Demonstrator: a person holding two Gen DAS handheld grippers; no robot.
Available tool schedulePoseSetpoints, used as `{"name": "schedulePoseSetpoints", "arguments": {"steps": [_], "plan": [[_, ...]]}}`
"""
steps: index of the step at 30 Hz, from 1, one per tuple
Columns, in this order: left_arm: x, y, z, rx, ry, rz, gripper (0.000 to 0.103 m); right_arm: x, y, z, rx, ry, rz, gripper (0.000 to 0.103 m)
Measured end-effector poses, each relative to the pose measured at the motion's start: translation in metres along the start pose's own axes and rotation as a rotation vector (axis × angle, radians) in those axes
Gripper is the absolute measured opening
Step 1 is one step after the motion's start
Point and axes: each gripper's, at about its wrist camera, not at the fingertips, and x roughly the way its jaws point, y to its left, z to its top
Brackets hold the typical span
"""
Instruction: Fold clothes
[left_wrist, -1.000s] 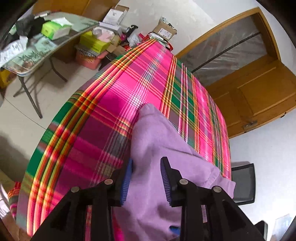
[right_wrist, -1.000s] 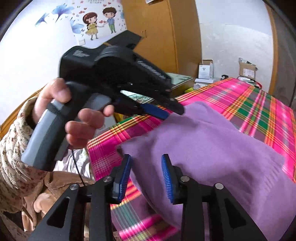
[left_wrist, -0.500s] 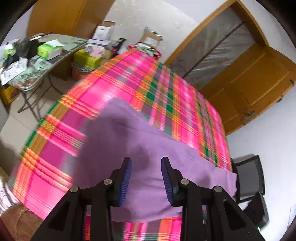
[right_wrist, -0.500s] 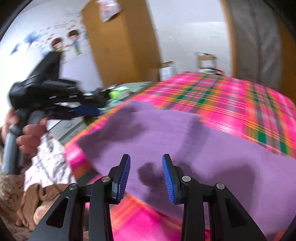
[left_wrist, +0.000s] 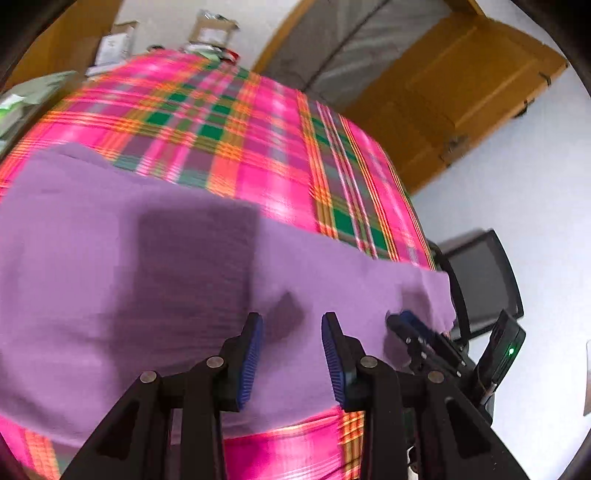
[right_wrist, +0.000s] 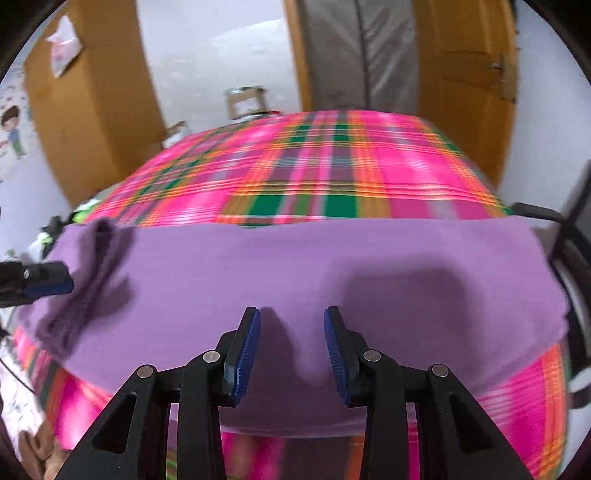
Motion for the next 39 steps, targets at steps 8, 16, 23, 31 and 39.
{"name": "schedulePoseSetpoints", "arguments": {"steps": [8,16,23,31,39], "plan": [[0.06,-0.043,0.012,0.082,0.1,-0.025,0.033,-0.022,-0.076,-0.004,0.142,-0.064,-0.127,0.037],[0.089,-0.066,0.019,0.122,0.136,-0.059,0.033,-0.041,-0.145,-0.007,0.283,-0.108,-0.212,0.038],[0.104,-0.083,0.022,0.136,0.162,-0.083,0.033,-0.033,-0.158,0.002,0.283,-0.051,-0.188,0.038],[0.111,-0.089,0.025,0.136,0.18,-0.097,0.034,-0.028,-0.162,0.01,0.285,-0.033,-0.21,0.038],[0.113,-0.095,0.025,0.138,0.181,-0.092,0.035,-0.039,-0.161,0.01,0.274,-0.102,-0.176,0.01]]}}
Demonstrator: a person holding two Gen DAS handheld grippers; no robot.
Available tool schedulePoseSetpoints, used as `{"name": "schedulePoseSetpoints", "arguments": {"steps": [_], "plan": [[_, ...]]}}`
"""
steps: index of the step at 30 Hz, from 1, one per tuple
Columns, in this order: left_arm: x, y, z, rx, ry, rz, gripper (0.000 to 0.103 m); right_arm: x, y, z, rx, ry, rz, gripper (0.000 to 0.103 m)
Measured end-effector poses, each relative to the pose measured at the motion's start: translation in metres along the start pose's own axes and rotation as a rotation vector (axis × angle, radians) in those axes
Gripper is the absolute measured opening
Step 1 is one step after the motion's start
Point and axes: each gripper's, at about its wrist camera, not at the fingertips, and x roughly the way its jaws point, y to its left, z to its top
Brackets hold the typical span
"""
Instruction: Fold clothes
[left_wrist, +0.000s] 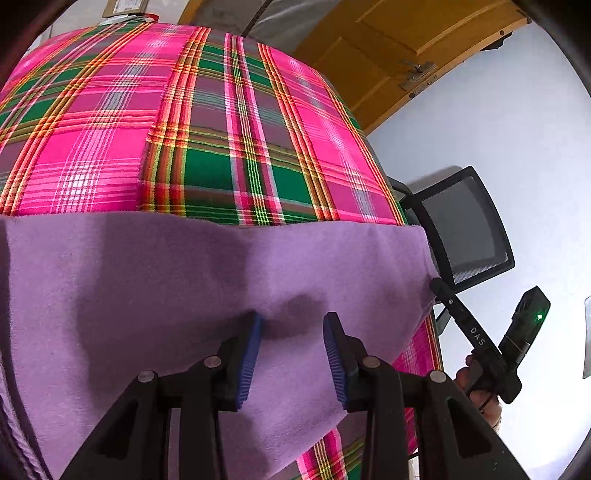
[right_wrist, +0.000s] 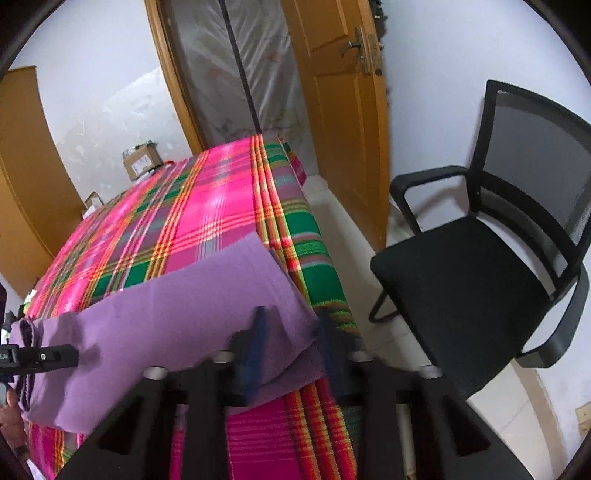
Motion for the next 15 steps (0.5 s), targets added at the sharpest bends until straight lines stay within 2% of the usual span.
{"name": "schedulePoseSetpoints", "arguments": {"steps": [3,9,13,15], "plan": [[0.001,-0.001,0.0,-0.003,0.002,-0.002,0.035,-0.005,-0.003,-0.001,0.013,-0.013,0.01,0.006],[0.004,-0.007,-0.001,-0.004,0.023,-0.033,0.035,-0.014,-0.012,-0.002,0.035,-0.015,0.008,0.006],[0.011,-0.013,-0.002,0.015,0.054,-0.046,0.035,0.002,-0.014,-0.003,0.025,0.063,-0.01,0.008],[0.012,-0.014,0.0,0.017,0.062,-0.049,0.035,0.003,-0.015,-0.004,0.029,0.064,-0.009,0.01]]}}
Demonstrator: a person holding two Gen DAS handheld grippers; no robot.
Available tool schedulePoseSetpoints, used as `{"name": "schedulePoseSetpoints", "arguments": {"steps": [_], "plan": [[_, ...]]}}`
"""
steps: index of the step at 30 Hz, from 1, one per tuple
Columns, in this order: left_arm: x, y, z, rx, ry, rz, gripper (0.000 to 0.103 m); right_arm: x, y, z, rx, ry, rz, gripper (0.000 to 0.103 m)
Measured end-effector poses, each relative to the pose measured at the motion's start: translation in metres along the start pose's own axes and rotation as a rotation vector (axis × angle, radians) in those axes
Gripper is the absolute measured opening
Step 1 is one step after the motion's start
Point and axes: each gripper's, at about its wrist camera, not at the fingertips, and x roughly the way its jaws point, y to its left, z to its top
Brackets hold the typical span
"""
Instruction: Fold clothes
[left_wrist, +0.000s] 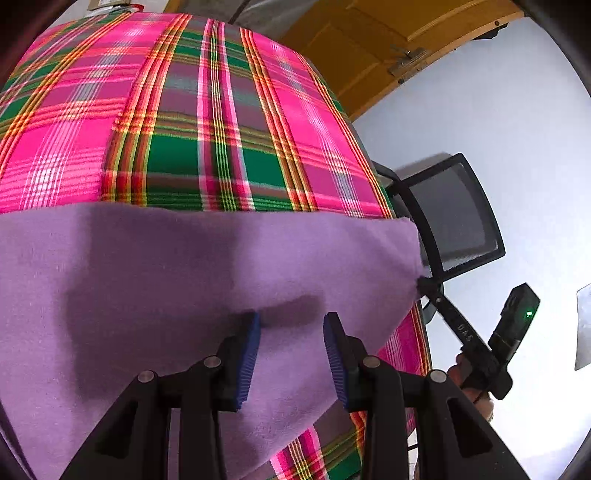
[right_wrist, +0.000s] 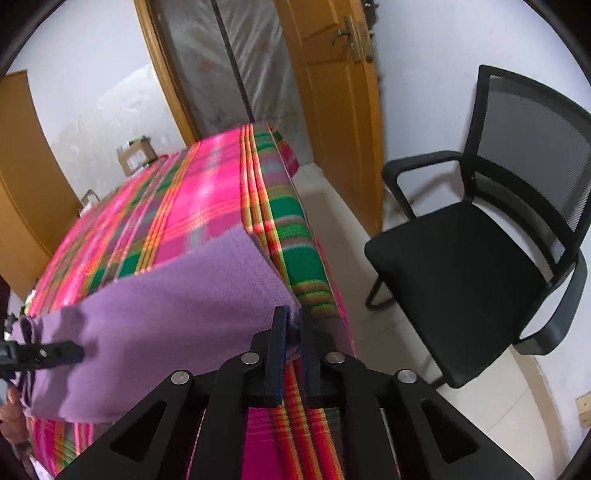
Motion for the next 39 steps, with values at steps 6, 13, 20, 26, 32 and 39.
{"name": "schedulePoseSetpoints", "arguments": {"steps": [6,13,20,26,32,39], "plan": [[0.009,-0.011,0.008,0.022,0.026,-0.005,0.035,-0.004,-0.018,-0.004,0.097,-0.009,0.057,0.04],[0.036,-0.036,0.021,0.076,0.084,-0.019,0.036,-0.004,-0.021,-0.01,0.101,0.003,0.079,0.041],[0.057,-0.051,0.038,0.102,0.1,-0.01,0.036,-0.006,-0.021,-0.012,0.105,-0.011,0.093,0.041],[0.071,-0.071,0.048,0.166,0.109,0.025,0.036,-0.009,-0.014,-0.014,0.083,-0.016,0.104,0.041],[0.089,-0.106,0.055,0.318,0.124,0.103,0.041,-0.009,-0.01,-0.016,0.081,-0.008,0.112,0.042],[0.103,-0.131,0.058,0.393,0.119,0.147,0.044,-0.003,-0.009,-0.011,0.089,-0.009,0.101,0.042]]}}
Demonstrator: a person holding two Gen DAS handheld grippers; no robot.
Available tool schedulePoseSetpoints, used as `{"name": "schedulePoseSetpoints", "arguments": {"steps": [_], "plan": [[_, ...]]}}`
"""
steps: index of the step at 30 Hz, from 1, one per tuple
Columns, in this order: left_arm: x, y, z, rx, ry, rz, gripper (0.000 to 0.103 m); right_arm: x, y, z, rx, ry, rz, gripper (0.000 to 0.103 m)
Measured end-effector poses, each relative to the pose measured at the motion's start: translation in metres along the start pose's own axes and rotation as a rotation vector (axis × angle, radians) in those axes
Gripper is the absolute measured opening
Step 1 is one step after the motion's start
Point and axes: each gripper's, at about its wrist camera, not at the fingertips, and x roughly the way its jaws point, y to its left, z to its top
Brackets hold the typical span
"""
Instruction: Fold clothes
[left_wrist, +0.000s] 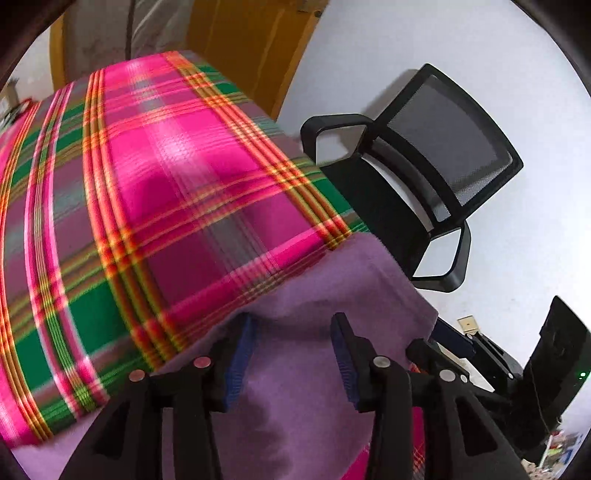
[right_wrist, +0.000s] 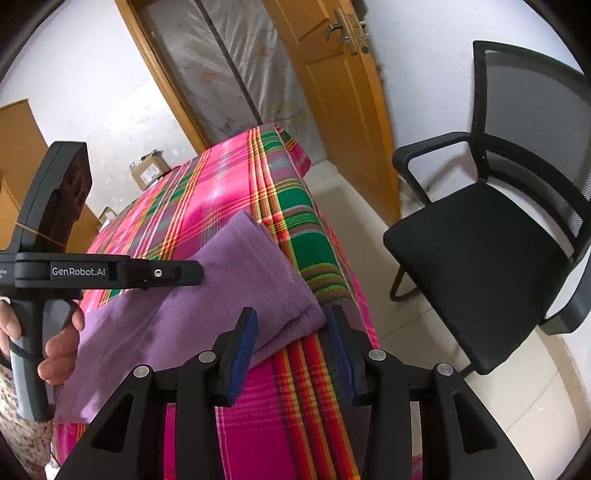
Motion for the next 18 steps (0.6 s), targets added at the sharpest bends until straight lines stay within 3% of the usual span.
{"name": "schedulePoseSetpoints", "arguments": {"steps": [12,18], "plan": [[-0.0021,0.0039,-0.0064,-0.028,-0.049,-0.052,0.046,0.0047,0.0043,0.004,0.036,-0.003,0.003,0.043],[-0.0032,0.0066,-0.0081,-0.034,-0.054,-0.064,0.046,0.0064,0.0086,0.006,0.022,0.0,0.028,0.018]]}}
